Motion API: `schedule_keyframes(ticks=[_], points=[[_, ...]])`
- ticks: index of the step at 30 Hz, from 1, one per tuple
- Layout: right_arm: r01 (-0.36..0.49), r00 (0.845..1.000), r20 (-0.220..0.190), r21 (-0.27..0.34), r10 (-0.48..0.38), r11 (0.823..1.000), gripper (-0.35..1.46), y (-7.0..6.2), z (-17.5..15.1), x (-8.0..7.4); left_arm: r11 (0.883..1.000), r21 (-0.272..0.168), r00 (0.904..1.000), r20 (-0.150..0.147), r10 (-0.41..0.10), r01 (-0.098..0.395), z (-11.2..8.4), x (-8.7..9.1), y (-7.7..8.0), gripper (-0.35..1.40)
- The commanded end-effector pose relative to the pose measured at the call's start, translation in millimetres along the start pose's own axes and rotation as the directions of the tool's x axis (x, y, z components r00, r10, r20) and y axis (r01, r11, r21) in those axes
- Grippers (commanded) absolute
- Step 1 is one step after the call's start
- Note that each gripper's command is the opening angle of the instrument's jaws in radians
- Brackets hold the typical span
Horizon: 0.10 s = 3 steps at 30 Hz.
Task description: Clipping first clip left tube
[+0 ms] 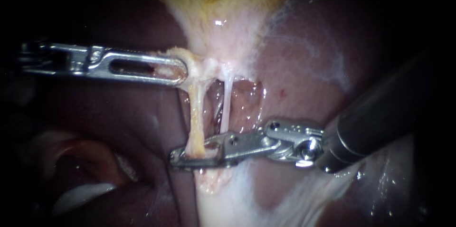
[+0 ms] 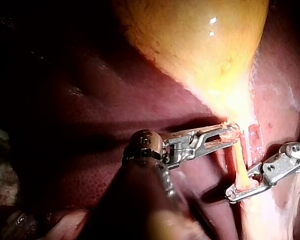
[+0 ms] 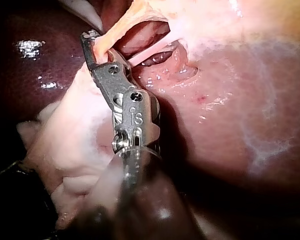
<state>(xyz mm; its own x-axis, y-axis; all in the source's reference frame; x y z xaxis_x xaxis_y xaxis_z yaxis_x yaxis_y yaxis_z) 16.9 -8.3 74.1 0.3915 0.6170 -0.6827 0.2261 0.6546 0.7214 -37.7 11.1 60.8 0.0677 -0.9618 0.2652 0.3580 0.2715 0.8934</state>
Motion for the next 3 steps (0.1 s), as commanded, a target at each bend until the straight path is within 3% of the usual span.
schedule_keyframes(ticks=[1, 3], points=[[-0.001, 1.0, 0.001, 0.003, 0.001, 1.0, -0.35, 0.0, 0.0, 0.0, 1.0, 0.0, 1.0, 0.0, 0.0, 0.0, 0.0, 0.0, 0.0, -0.35], [-0.001, 1.0, 0.001, 0.003, 0.001, 1.0, -0.35, 0.1, -0.1, -0.1, 1.0, 0.0, 1.0, 0.0, 0.0, 0.0, 0.0, 0.0, 0.0, -0.35]])
